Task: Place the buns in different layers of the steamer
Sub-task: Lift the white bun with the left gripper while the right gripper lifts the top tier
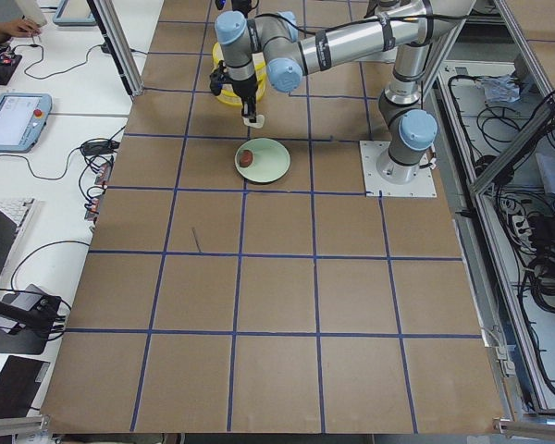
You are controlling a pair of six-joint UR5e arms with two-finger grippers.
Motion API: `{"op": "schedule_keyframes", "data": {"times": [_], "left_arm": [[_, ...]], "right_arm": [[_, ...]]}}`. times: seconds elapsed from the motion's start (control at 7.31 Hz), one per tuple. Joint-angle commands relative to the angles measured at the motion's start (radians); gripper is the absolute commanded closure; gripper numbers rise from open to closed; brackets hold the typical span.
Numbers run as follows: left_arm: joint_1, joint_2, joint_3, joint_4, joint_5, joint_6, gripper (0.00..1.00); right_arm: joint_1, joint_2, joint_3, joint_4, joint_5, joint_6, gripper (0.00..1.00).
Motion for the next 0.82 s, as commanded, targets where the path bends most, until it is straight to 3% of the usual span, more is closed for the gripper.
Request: {"op": "schedule_keyframes", "data": {"times": [0.0, 0.27, 0.68], "left_arm": [[-0.108, 0.007, 0.064, -0.024, -0.088, -0.166, 0.8], [-0.163, -0.096, 0.047, 0.237, -0.277, -0.298, 0.8], [-0.334, -0.335, 0.061, 0.595, -0.312, -0.554, 0.79]], "right_arm": [[-0.109, -0.042, -0.076, 0.146, -0.023, -0.061, 0.95], [-0.244, -0.041, -0.114, 0.181, -0.064, -0.255, 0.94], [-0.274, -0.009, -0.088, 0.167, -0.065, -0.316, 0.95]]}}
